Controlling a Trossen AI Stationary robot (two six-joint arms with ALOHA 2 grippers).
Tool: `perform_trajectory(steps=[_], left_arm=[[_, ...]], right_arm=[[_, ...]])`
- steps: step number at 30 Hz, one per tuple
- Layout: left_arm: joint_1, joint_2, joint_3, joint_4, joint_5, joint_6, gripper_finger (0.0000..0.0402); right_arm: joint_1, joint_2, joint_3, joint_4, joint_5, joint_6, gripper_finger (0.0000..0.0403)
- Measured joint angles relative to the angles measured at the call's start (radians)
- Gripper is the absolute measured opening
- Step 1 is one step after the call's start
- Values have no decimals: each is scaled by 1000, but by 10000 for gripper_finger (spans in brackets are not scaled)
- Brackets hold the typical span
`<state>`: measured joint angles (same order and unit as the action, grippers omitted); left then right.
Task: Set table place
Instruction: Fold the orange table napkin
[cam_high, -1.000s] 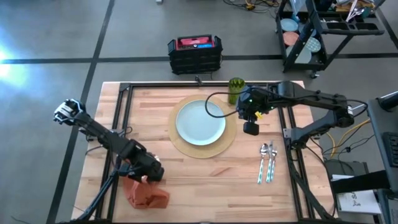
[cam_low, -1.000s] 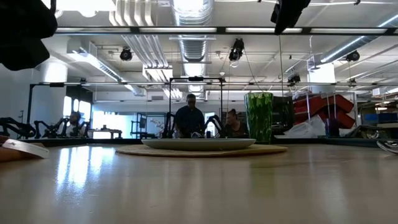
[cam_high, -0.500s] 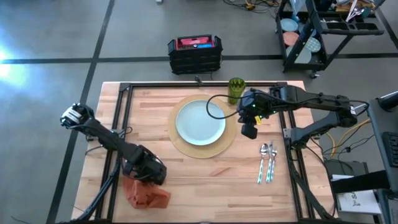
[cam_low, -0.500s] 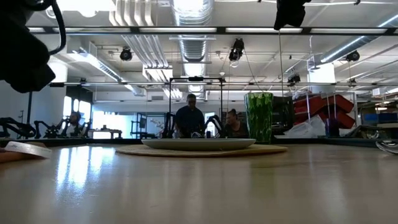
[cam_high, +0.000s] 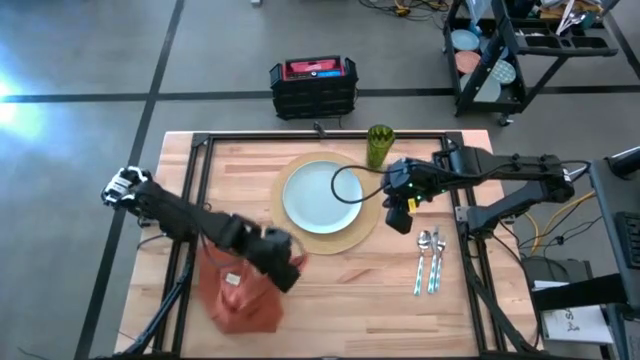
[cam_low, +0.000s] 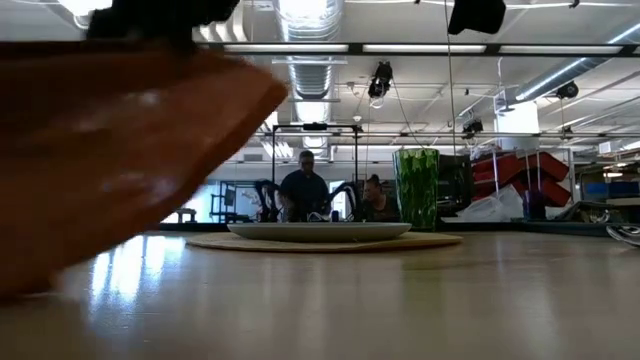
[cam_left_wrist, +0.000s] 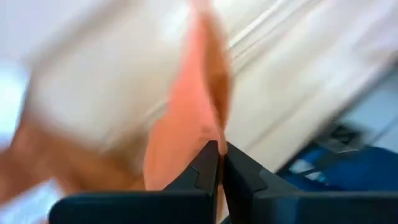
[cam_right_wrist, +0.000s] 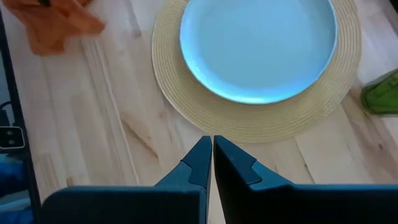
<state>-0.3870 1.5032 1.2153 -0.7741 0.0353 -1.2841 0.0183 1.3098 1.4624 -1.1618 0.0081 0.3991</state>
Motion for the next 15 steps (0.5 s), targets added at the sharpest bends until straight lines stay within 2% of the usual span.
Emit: perform_trajectory(steps=[4, 8, 11, 15], left_arm=[[74, -1, 190, -77, -154, 186, 0], [121, -1, 337, -163, -233, 284, 0], [131, -1, 392, -227, -263, 311, 0], [132, 1, 400, -255, -273, 313, 0]], right_arm=[[37, 0, -1, -8, 28, 28, 2], [79, 0, -13, -30, 54, 74, 2], [137, -1, -30, -54, 117, 101, 2], [225, -11, -117, -9, 236, 133, 2]])
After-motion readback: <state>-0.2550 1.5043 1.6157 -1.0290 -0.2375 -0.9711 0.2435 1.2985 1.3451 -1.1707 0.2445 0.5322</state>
